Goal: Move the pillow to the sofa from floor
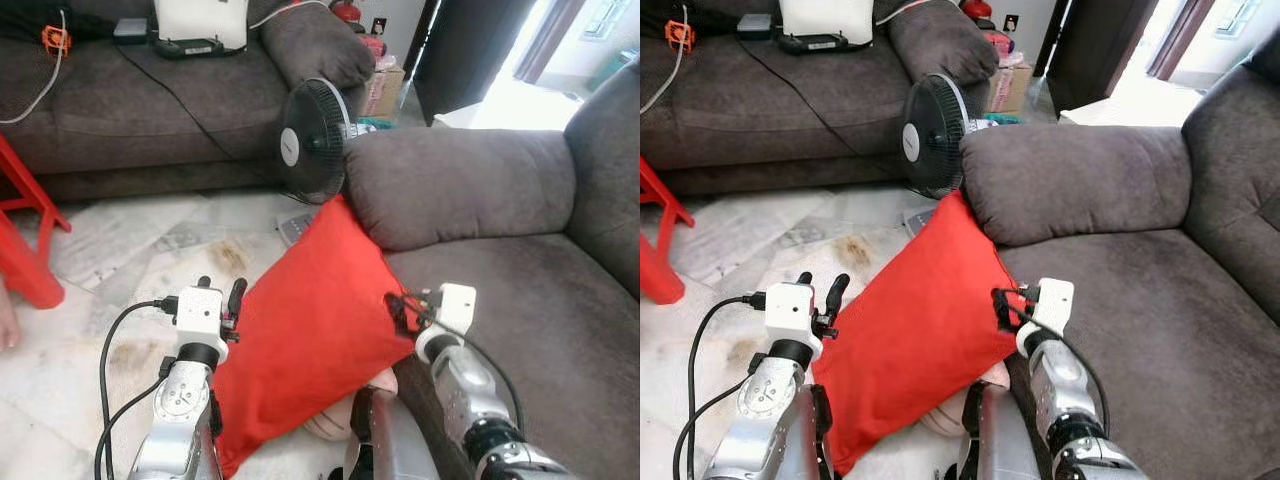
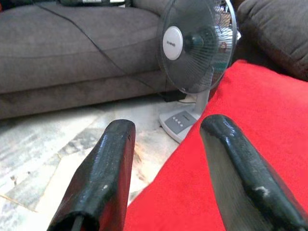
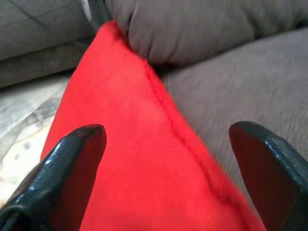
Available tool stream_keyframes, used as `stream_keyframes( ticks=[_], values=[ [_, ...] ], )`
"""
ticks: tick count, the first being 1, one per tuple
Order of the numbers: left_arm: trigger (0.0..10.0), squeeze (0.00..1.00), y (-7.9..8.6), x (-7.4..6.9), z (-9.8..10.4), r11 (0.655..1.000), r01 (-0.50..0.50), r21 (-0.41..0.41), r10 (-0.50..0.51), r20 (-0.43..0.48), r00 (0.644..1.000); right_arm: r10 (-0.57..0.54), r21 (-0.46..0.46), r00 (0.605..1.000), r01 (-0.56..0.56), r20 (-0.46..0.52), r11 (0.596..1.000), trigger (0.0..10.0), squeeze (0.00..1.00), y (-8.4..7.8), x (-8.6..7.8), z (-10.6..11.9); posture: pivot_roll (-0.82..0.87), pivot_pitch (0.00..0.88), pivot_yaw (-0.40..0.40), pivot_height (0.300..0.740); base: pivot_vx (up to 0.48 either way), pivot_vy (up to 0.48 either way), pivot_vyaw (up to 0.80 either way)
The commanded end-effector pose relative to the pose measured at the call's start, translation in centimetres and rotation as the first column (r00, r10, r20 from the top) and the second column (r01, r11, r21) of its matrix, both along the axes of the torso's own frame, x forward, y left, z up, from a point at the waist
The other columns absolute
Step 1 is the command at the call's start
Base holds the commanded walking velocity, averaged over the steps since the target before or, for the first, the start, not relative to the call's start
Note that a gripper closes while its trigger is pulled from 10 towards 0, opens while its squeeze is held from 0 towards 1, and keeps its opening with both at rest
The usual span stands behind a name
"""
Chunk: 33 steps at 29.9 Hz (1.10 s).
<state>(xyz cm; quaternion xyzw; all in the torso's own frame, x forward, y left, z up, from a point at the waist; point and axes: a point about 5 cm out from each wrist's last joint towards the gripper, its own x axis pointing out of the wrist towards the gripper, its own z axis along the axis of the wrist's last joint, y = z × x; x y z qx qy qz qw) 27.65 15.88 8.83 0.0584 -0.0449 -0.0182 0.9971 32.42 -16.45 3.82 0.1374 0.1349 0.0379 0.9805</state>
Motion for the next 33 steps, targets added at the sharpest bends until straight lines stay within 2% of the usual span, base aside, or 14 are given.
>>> stream_keyframes(
  ticks=[1, 6, 19, 23, 25, 33],
  values=[
    [10.0, 0.00, -0.2, -0.1, 0.3, 1.000, -0.003, -0.013, 0.003, 0.005, 1.000, -0.031, -0.002, 1.000, 0.031, 0.004, 1.000, 10.0, 0.00, -0.8, 0.1, 0.2, 0.17, 0.081, -0.200, 0.514, 0.000, 0.000, 0.00],
    [10.0, 0.00, -0.3, -0.3, 0.2, 1.000, -0.006, -0.017, 0.006, -0.001, 1.000, -0.039, -0.020, 0.999, 0.039, -0.010, 0.999, 10.0, 0.00, -1.1, 0.1, 0.1, 0.16, 0.085, -0.203, 0.514, 0.000, 0.000, 0.00],
    [10.0, 0.00, -0.5, -0.5, -0.3, 1.000, 0.002, -0.020, -0.003, -0.035, 0.999, -0.117, -0.093, 0.966, 0.098, -0.229, 0.991, 10.0, 0.00, -2.3, -1.9, -3.0, 0.16, 0.098, -0.203, 0.514, 0.000, 0.000, 0.00],
    [10.0, 0.00, -0.4, -0.6, -0.3, 1.000, 0.007, -0.021, -0.008, -0.043, 0.999, -0.122, -0.053, 0.962, 0.113, -0.245, 0.992, 10.0, 0.00, -2.2, -2.1, -3.3, 0.16, 0.100, -0.201, 0.514, 0.000, 0.000, 0.00],
    [10.0, 0.00, -0.5, -0.6, -0.5, 1.000, 0.019, -0.021, -0.020, -0.054, 0.998, -0.115, 0.014, 0.960, 0.122, -0.256, 0.992, 10.0, 0.00, -2.0, -2.3, -3.5, 0.16, 0.100, -0.198, 0.514, 0.000, 0.000, 0.00],
    [10.0, 0.00, -0.7, -0.6, -0.7, 0.999, 0.041, -0.027, -0.043, -0.070, 0.997, -0.108, 0.133, 0.956, 0.148, -0.272, 0.980, 10.0, 0.00, -1.4, -2.5, -3.8, 0.16, 0.100, -0.191, 0.514, 0.000, 0.000, 0.00]
  ],
)
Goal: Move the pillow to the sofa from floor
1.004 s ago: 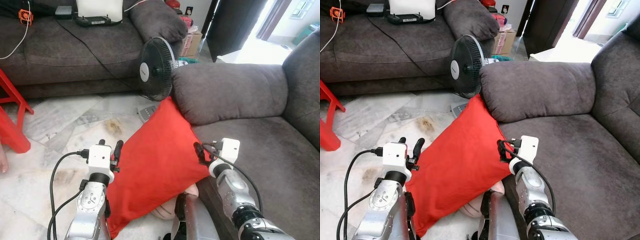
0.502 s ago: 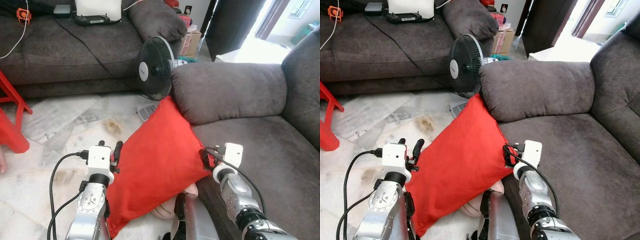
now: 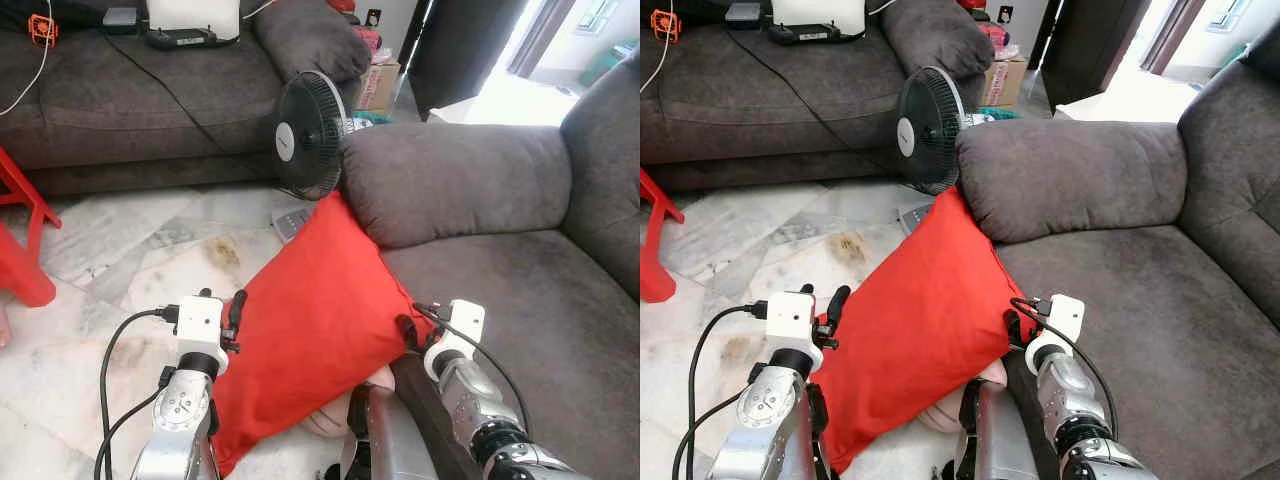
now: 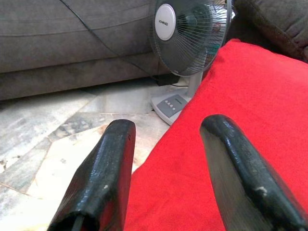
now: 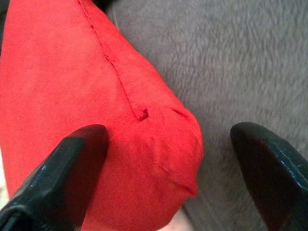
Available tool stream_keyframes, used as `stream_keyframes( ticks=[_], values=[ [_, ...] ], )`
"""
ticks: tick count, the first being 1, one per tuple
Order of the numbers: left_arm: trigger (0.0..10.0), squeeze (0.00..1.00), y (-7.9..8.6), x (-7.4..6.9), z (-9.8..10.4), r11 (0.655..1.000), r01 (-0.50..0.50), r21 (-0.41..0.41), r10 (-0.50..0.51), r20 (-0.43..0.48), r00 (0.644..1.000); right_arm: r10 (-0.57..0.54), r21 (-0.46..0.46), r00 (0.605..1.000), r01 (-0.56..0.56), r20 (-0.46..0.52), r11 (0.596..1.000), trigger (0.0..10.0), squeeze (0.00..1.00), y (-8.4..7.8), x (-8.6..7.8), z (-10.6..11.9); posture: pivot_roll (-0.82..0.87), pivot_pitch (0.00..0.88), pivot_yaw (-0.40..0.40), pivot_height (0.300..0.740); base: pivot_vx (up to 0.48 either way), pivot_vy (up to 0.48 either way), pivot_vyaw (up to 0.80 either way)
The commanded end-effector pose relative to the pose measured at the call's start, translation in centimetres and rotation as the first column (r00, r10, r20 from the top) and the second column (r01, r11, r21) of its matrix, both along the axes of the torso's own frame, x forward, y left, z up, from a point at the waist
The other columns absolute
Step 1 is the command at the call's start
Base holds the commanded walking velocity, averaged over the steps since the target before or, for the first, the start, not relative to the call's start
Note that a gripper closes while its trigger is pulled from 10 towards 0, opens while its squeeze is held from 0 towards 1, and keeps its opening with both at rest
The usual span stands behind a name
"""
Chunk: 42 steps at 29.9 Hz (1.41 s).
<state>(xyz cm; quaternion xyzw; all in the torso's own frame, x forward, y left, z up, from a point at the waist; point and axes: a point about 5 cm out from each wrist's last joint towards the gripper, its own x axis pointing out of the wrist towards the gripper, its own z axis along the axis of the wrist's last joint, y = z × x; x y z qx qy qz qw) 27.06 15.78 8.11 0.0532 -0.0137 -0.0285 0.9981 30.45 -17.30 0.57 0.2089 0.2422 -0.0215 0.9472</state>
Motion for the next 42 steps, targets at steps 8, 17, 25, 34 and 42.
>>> stream_keyframes(
  ticks=[8, 17, 25, 34, 42],
  values=[
    [10.0, 0.00, -0.8, -0.1, 0.0, 0.999, 0.041, -0.025, -0.041, -0.017, 0.999, -0.060, 0.154, 0.998, 0.063, -0.026, 0.986, 10.0, 0.00, -0.1, -0.6, -0.6, 0.16, 0.104, -0.191, 0.514, 0.000, 0.000, 0.00],
    [10.0, 0.00, -1.0, -0.3, -0.1, 0.998, 0.044, -0.034, -0.045, -0.020, 0.999, -0.113, 0.307, 0.993, 0.113, -0.018, 0.945, 10.0, 0.00, 0.5, -0.3, -0.3, 0.16, 0.111, -0.192, 0.514, 0.000, 0.000, 0.00],
    [10.0, 0.00, -1.1, -0.4, -0.1, 0.998, 0.044, -0.040, -0.045, -0.020, 0.999, -0.185, 0.408, 0.983, 0.165, 0.010, 0.898, 10.0, 0.00, 0.5, 0.2, 0.2, 0.16, 0.115, -0.194, 0.514, 0.000, 0.000, 0.00],
    [10.0, 0.00, -1.2, -0.5, 0.0, 0.998, 0.045, -0.042, -0.045, -0.019, 0.999, -0.139, 0.430, 0.990, 0.111, 0.034, 0.896, 10.0, 0.00, 1.3, 0.4, 0.5, 0.17, 0.123, -0.200, 0.514, 0.000, 0.000, 0.00],
    [10.0, 0.00, -1.3, -0.8, -0.1, 0.998, 0.042, -0.042, -0.043, -0.020, 0.999, -0.111, 0.447, 0.993, 0.080, 0.043, 0.891, 10.0, 0.00, 2.3, 0.3, 0.3, 0.17, 0.133, -0.205, 0.514, 0.000, 0.000, 0.00]
  ],
)
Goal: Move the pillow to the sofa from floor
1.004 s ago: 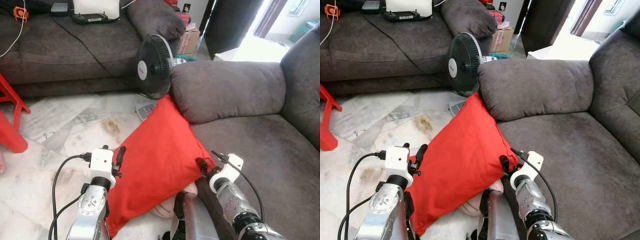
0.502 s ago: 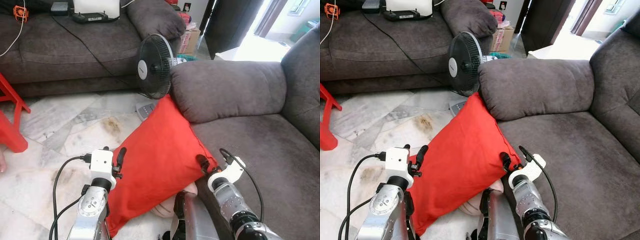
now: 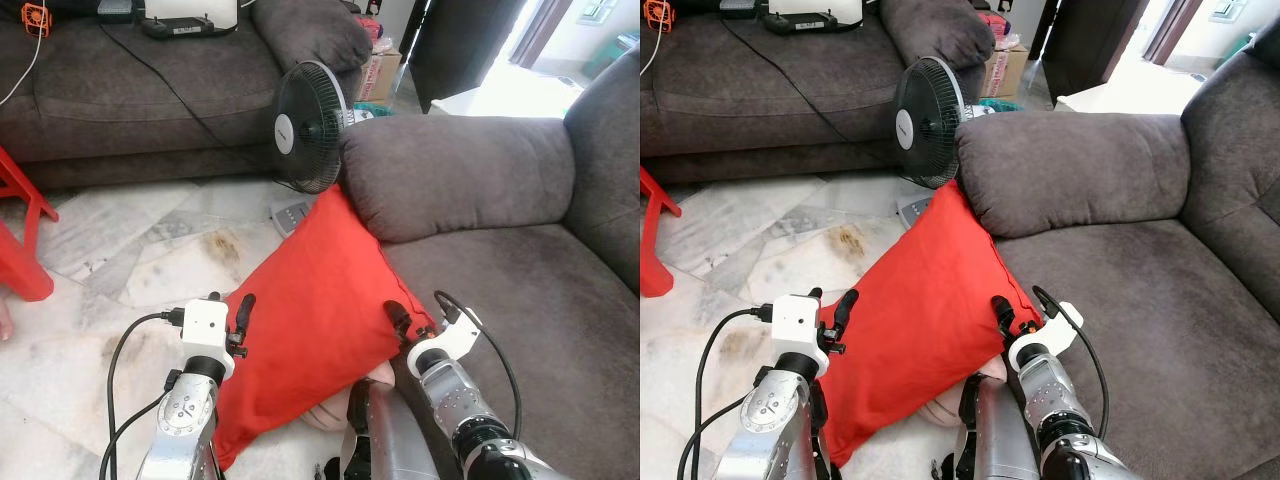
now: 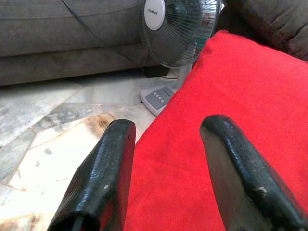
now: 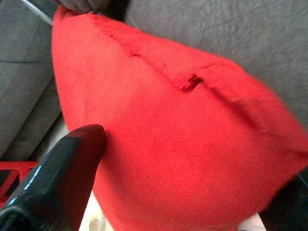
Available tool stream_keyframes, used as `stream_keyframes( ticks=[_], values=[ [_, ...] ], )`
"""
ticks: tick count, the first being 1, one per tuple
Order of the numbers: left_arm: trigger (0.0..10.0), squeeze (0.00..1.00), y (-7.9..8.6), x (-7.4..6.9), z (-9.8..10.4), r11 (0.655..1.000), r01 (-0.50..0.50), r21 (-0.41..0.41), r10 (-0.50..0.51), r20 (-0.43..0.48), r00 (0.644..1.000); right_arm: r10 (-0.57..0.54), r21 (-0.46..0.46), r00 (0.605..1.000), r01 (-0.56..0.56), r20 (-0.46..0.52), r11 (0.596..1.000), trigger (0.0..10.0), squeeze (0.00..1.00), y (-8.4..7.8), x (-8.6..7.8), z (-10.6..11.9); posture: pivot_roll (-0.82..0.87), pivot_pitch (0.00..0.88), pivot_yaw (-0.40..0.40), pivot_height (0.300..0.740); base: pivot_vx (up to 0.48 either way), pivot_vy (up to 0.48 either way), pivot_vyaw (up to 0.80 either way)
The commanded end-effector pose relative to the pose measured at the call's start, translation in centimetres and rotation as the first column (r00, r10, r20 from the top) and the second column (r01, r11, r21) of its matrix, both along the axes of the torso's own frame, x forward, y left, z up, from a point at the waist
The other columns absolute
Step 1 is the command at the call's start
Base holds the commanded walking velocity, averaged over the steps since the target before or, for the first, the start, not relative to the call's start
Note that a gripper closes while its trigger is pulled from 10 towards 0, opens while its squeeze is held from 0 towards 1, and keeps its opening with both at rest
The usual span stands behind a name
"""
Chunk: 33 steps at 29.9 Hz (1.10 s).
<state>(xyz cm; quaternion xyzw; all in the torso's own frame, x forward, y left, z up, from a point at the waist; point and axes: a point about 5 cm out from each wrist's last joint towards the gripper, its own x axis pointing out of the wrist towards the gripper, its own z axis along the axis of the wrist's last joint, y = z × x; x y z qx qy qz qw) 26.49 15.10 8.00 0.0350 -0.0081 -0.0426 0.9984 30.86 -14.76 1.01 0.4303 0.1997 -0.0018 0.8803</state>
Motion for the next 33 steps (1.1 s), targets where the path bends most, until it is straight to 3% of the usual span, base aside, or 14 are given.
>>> stream_keyframes(
  ticks=[1, 11, 14, 21, 31, 32, 33],
  values=[
    [10.0, 0.00, -0.6, -0.2, 0.0, 1.000, 0.015, -0.006, -0.015, -0.007, 1.000, -0.008, 0.002, 1.000, 0.008, 0.000, 1.000, 10.0, 0.00, -0.3, -0.1, -0.1, 0.17, 0.133, -0.205, 0.514, 0.000, 0.000, 0.00],
    [10.0, 0.00, -0.4, -0.7, 0.2, 1.000, -0.003, 0.000, 0.003, -0.003, 1.000, 0.007, 0.005, 1.000, -0.007, 0.012, 1.000, 10.0, 0.00, 0.5, -0.3, -0.4, 0.20, 0.151, -0.213, 0.514, 0.000, 0.000, 0.00],
    [10.0, 0.00, -0.2, -0.9, 0.2, 1.000, -0.015, 0.005, 0.015, -0.001, 1.000, -0.053, 0.030, 0.998, 0.052, 0.046, 0.998, 10.0, 0.00, 0.1, -0.1, 0.0, 0.20, 0.156, -0.212, 0.514, 0.000, 0.000, 0.00],
    [10.0, 0.00, -0.2, -1.0, 0.4, 1.000, -0.031, 0.004, 0.031, 0.009, 0.999, -0.072, 0.078, 0.991, 0.063, 0.115, 0.995, 10.0, 0.00, 0.2, 0.3, 0.7, 0.20, 0.164, -0.220, 0.514, 0.000, 0.000, 0.00],
    [10.0, 0.00, -0.1, -1.3, 0.4, 0.999, -0.042, 0.003, 0.042, 0.004, 0.999, -0.062, 0.134, 0.989, 0.043, 0.138, 0.990, 10.0, 0.00, 0.7, 0.3, 0.7, 0.20, 0.174, -0.224, 0.514, 0.000, 0.000, 0.00],
    [10.0, 0.00, -0.2, -1.3, 0.4, 0.999, -0.043, 0.003, 0.043, 0.005, 0.999, -0.059, 0.138, 0.988, 0.039, 0.143, 0.990, 2.2, 0.00, 0.8, 0.3, 0.7, 0.21, 0.176, -0.226, 0.514, 0.000, 0.000, 0.00],
    [10.0, 0.00, -0.1, -1.3, 0.4, 0.999, -0.045, 0.003, 0.045, 0.005, 0.999, -0.053, 0.151, 0.986, 0.029, 0.157, 0.988, 0.0, 0.00, 0.9, 0.2, 0.8, 0.21, 0.178, -0.228, 0.514, 0.000, 0.000, 0.00]
  ],
)
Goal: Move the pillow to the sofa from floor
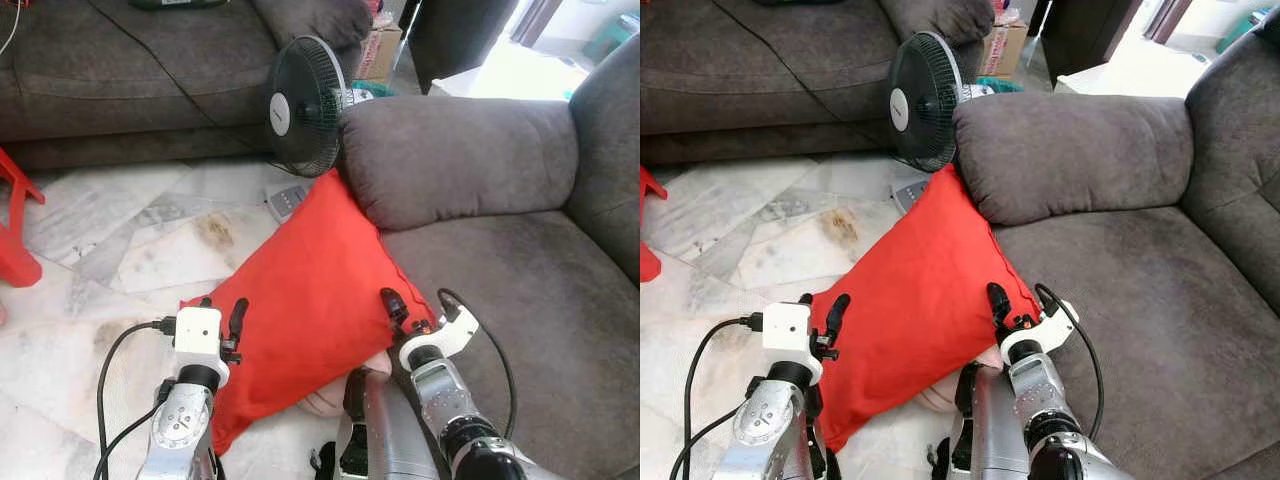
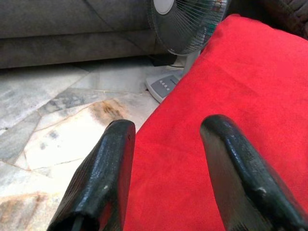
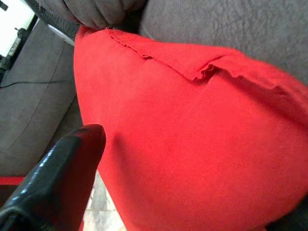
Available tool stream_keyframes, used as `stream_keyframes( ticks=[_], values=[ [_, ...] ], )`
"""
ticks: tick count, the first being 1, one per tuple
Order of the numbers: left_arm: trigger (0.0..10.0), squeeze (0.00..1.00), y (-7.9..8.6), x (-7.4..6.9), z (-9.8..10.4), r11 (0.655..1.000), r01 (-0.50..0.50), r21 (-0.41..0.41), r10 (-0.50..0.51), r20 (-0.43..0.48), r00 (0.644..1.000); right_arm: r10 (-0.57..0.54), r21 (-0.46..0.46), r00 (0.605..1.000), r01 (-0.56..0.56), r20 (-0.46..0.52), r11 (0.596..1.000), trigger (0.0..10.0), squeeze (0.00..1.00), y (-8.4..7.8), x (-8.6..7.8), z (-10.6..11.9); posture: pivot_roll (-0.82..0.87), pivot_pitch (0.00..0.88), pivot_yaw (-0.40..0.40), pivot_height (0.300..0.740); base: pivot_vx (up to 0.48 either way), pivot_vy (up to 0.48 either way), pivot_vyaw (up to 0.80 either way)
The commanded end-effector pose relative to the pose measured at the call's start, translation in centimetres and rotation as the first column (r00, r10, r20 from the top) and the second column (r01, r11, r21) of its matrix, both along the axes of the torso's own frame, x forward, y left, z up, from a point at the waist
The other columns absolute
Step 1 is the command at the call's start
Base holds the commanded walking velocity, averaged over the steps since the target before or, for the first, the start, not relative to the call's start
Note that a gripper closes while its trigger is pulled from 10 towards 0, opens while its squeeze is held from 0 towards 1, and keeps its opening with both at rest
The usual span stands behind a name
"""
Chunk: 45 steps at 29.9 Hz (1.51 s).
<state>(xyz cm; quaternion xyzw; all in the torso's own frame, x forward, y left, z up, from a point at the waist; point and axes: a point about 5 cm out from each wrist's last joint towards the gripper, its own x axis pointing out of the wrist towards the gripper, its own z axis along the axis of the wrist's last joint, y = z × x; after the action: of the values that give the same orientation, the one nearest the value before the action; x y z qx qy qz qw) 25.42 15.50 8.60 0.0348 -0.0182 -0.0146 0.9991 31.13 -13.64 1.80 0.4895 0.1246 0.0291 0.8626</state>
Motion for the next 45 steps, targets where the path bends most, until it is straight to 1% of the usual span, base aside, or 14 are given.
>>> stream_keyframes(
  ticks=[1, 10, 18, 39, 43, 45],
  values=[
    [10.0, 0.00, -0.55, -0.27, -0.23, 1.000, 0.009, 0.004, -0.009, -0.018, 1.000, -0.005, 0.021, 1.000, 0.004, 0.015, 1.000, 0.0, 0.00, -0.17, -0.05, 0.01, 0.21, 0.178, -0.228, 0.514, 0.000, 0.000, 0.00],
    [10.0, 0.00, -0.54, -0.32, -0.21, 1.000, 0.003, 0.001, -0.003, -0.019, 1.000, 0.000, 0.049, 0.999, -0.002, 0.036, 0.999, 0.0, 0.00, 0.27, -0.04, 0.12, 0.20, 0.186, -0.231, 0.514, 0.000, 0.000, 0.00],
    [10.0, 0.00, -0.52, -0.37, -0.15, 1.000, 0.003, 0.001, -0.002, -0.019, 1.000, -0.007, 0.073, 0.999, 0.003, 0.046, 0.997, 0.0, 0.00, 0.29, -0.11, 0.11, 0.19, 0.191, -0.229, 0.514, 0.000, 0.000, 0.00],
    [10.0, 0.00, -0.61, -0.08, -0.10, 1.000, 0.009, 0.001, -0.009, -0.020, 1.000, -0.010, 0.085, 0.999, 0.005, 0.053, 0.996, 0.0, 0.00, 0.46, -0.03, 0.23, 0.19, 0.189, -0.227, 0.514, 0.000, 0.000, 0.00],
    [10.0, 0.00, -0.61, 0.19, -0.06, 1.000, 0.011, 0.002, -0.011, -0.018, 1.000, -0.003, 0.079, 0.998, -0.001, 0.058, 0.997, 0.0, 0.00, 0.60, 0.12, 0.39, 0.19, 0.177, -0.225, 0.514, 0.000, 0.000, 0.00],
    [10.0, 0.00, -0.65, 0.35, -0.04, 1.000, 0.013, 0.003, -0.013, -0.017, 1.000, 0.005, 0.061, 0.998, -0.009, 0.065, 0.998, 0.0, 0.00, 0.70, 0.22, 0.52, 0.20, 0.168, -0.223, 0.514, 0.000, 0.000, 0.00]
  ],
)
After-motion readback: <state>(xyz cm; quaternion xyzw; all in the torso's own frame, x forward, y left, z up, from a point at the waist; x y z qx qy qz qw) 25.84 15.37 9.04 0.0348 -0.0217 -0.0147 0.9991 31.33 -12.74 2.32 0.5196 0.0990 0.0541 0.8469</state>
